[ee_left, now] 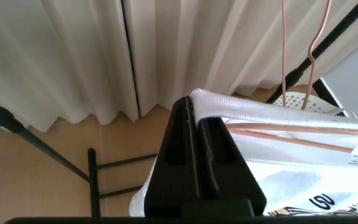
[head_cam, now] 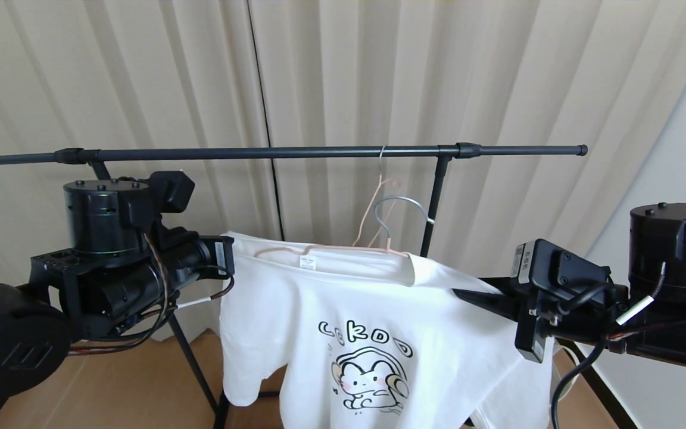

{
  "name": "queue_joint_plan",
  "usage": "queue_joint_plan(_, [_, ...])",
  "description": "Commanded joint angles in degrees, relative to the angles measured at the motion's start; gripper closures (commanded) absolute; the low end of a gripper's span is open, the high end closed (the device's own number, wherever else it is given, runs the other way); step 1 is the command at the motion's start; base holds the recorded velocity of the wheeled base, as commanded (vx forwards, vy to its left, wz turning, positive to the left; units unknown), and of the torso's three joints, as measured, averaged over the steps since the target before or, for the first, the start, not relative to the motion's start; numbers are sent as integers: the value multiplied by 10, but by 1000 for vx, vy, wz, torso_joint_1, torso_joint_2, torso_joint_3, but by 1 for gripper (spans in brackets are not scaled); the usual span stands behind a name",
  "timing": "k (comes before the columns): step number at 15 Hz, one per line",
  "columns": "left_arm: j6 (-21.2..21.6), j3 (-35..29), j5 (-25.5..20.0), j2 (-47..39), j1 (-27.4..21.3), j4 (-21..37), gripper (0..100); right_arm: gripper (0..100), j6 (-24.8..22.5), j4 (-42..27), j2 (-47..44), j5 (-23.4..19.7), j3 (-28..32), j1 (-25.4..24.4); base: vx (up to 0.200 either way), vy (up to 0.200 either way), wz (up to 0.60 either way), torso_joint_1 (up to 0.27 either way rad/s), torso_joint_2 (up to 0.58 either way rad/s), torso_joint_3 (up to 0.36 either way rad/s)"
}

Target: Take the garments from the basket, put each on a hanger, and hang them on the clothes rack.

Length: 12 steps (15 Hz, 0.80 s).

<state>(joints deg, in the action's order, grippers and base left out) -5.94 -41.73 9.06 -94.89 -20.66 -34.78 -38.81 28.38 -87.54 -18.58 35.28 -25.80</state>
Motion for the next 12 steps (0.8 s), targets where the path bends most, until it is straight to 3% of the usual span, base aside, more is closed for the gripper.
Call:
queue_joint_plan(1, [10, -5, 0, 11, -7, 1, 100, 100, 0, 1, -11, 4, 2, -1, 0, 0, 0, 0, 0, 0])
queue_joint_plan(5, [62, -41, 7, 23, -60, 40, 100, 100, 8, 2, -29, 21, 15, -7, 0, 0, 0, 0, 0, 0])
queue_joint_plan(9, [98, -59, 8, 30, -82, 70, 100, 100, 64, 6, -28, 12, 19, -19, 0, 0, 0, 0, 0, 0])
queue_joint_plan(12, [104, -60, 10, 34, -107, 71, 100, 100, 76, 41, -48, 14, 18, -21, 0, 0, 0, 0, 0, 0])
